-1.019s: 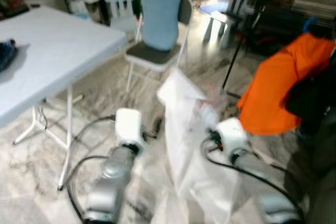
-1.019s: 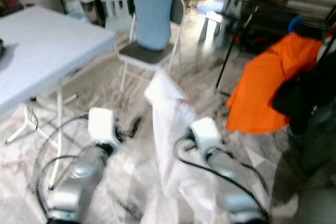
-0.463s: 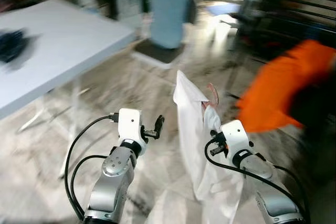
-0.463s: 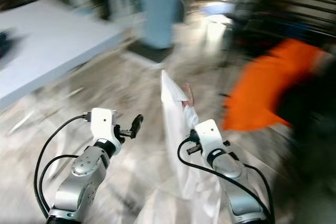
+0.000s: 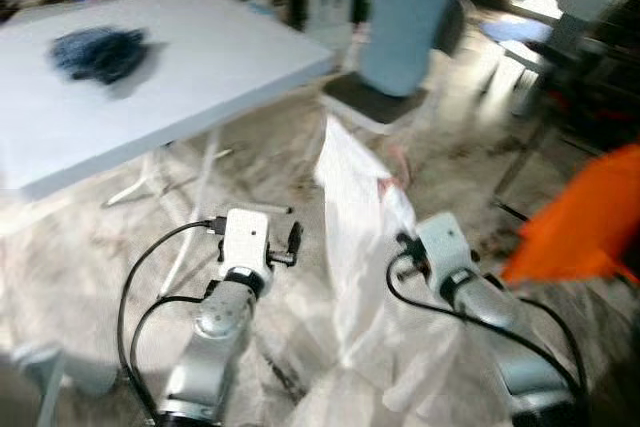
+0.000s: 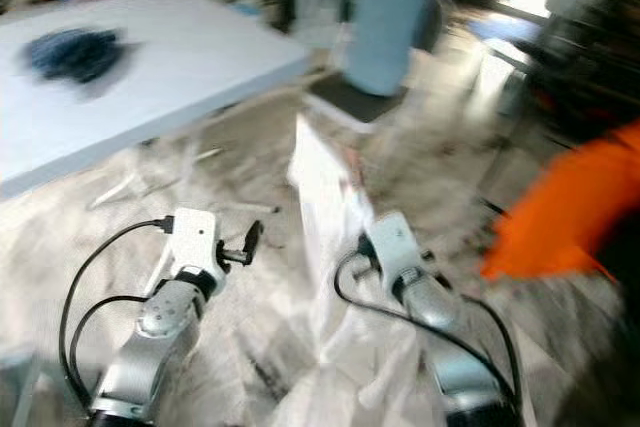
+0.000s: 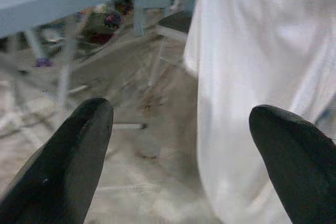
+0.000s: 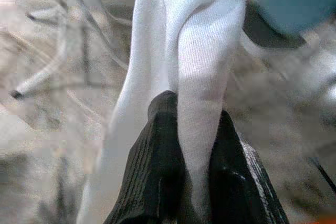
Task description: Hang hanger
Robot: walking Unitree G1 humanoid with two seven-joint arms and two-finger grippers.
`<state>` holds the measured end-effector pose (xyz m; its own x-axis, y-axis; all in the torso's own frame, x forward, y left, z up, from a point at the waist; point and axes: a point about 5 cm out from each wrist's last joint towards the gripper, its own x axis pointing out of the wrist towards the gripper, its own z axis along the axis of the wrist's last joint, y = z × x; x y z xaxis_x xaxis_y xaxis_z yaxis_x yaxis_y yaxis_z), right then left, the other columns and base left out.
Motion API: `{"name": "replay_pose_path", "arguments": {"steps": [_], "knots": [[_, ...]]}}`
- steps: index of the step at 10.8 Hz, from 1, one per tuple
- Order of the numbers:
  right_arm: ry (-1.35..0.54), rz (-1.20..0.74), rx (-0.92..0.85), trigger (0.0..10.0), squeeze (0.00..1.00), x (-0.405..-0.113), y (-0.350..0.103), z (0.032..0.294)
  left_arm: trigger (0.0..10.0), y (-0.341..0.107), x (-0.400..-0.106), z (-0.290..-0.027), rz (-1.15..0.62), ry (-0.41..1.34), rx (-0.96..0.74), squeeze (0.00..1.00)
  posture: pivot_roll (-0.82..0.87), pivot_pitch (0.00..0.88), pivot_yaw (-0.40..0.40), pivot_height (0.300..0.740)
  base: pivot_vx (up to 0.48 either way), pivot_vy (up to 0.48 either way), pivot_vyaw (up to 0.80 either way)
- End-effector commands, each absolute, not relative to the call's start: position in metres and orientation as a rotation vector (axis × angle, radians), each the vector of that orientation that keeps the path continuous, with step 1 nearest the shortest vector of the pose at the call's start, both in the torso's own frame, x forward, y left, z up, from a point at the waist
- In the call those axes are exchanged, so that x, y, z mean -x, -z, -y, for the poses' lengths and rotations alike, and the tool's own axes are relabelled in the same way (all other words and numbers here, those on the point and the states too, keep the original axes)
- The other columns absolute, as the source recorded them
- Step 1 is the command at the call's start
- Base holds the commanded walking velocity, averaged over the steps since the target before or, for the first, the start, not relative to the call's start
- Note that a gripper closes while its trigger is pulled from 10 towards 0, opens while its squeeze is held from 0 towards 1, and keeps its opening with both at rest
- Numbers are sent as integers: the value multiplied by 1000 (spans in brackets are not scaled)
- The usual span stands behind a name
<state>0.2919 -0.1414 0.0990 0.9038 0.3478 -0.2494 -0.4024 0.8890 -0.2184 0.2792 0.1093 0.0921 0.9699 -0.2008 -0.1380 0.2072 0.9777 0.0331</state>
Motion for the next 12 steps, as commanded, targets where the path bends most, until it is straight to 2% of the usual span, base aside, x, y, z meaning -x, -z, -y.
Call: {"name": "replay_pose_path", "arguments": {"steps": [1,6,10,12], "knots": [[-440,-149,259,10000,0,-295,-112,137,10000,-96,-281,-107,-105,222,-66,0,-176,15,-7,740,0,0,800],[-592,-147,219,10000,0,-293,-124,118,10000,-99,-285,-102,-80,279,-80,0,-175,8,-6,740,0,0,769],[-735,-163,182,10000,0,-285,-139,111,10000,-100,-291,-97,-76,324,-86,0,-185,12,0,740,0,0,0],[-760,-189,178,10000,0,-281,-143,113,10000,-97,-297,-103,-79,259,-110,0,-194,14,2,740,0,0,0]]}}
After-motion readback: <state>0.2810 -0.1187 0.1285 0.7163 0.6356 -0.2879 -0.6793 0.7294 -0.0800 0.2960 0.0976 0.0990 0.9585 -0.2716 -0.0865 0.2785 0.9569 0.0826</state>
